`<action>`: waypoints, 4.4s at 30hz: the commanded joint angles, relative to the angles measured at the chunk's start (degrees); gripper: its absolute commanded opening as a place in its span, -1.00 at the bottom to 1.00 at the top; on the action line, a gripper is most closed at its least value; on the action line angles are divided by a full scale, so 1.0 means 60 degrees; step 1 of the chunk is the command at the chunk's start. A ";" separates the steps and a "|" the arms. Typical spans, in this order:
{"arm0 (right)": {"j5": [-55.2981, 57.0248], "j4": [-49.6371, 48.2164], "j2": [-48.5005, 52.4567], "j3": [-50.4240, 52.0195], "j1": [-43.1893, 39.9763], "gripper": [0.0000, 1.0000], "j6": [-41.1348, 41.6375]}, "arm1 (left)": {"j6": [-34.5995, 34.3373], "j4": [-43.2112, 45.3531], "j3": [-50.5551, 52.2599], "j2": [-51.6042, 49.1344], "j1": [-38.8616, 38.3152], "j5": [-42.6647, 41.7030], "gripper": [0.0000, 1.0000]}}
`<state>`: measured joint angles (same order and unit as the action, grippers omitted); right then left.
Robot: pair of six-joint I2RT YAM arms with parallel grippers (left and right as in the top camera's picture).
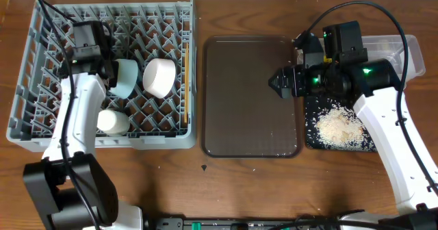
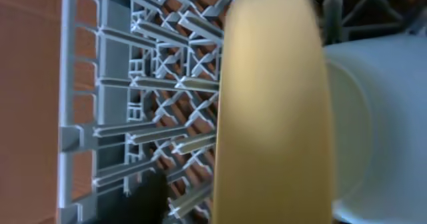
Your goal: Sort waste into correct bins and load items into the dishwasher
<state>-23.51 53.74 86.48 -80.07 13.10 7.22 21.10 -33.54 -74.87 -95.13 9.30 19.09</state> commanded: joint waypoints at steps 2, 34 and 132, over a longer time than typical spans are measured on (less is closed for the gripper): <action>0.0025 -0.0022 -0.0178 0.0000 0.0080 0.72 0.0113 | -0.0186 0.0007 -0.0062 0.0248 -0.0029 -0.0248 0.30; 0.0776 0.0259 -0.2714 -0.0004 0.0080 0.98 0.0328 | -0.2827 -0.3457 -0.0087 0.6991 -0.4430 -0.1115 0.82; 0.1555 -0.8451 -1.4349 1.3293 -0.2157 0.99 -0.2750 | -0.4568 0.2543 0.6266 1.1555 -0.1989 -0.2663 0.88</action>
<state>-14.11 2.74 0.69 -0.38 0.43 -8.64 -4.49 -24.97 -47.20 -31.75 -4.51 8.14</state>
